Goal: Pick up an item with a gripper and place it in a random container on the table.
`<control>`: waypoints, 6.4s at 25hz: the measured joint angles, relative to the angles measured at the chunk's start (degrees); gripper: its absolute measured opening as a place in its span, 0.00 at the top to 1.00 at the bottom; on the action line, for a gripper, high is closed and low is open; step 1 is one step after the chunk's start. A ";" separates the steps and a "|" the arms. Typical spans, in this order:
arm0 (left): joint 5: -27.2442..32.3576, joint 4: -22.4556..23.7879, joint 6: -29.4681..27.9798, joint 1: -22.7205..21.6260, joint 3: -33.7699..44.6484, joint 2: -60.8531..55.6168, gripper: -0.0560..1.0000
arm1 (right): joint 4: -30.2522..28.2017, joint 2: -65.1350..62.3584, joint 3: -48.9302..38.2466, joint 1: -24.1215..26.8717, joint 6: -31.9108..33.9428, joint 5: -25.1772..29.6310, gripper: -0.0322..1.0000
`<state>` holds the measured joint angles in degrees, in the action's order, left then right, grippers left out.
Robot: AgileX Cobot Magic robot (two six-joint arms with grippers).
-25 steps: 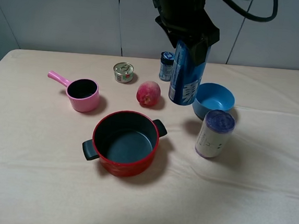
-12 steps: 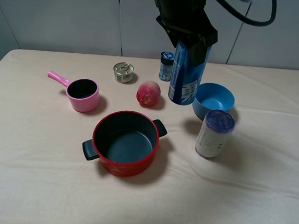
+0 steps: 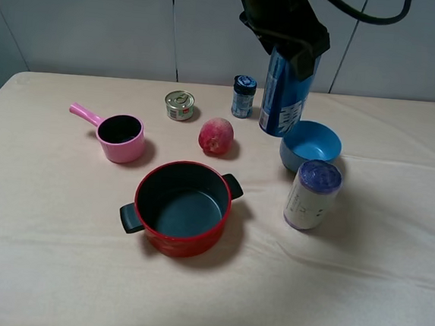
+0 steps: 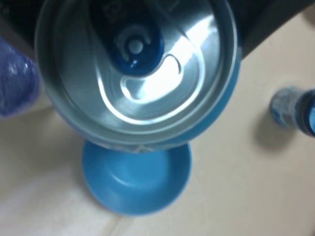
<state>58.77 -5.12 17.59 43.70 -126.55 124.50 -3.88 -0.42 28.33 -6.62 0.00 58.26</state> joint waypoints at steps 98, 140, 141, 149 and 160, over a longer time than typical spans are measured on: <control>-26.80 -5.09 6.34 3.30 -1.74 13.29 0.13 | 0.00 0.00 0.00 0.00 0.00 0.00 0.30; -2.26 1.50 1.60 3.30 -1.80 0.93 0.01 | 0.00 0.00 0.00 0.00 0.00 0.00 0.30; -0.59 2.38 1.06 3.30 -1.80 0.23 0.01 | 0.00 0.00 0.00 0.00 0.00 0.00 0.30; 8.67 8.28 -2.22 3.30 0.60 -6.88 0.01 | 0.00 0.00 0.00 0.00 0.00 0.00 0.30; 8.63 14.09 -6.62 3.30 27.79 -25.22 0.01 | 0.00 0.00 0.00 0.00 0.00 0.00 0.30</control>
<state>67.40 8.97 10.97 47.00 -98.76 99.28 -3.88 -0.42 28.33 -6.62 0.00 58.26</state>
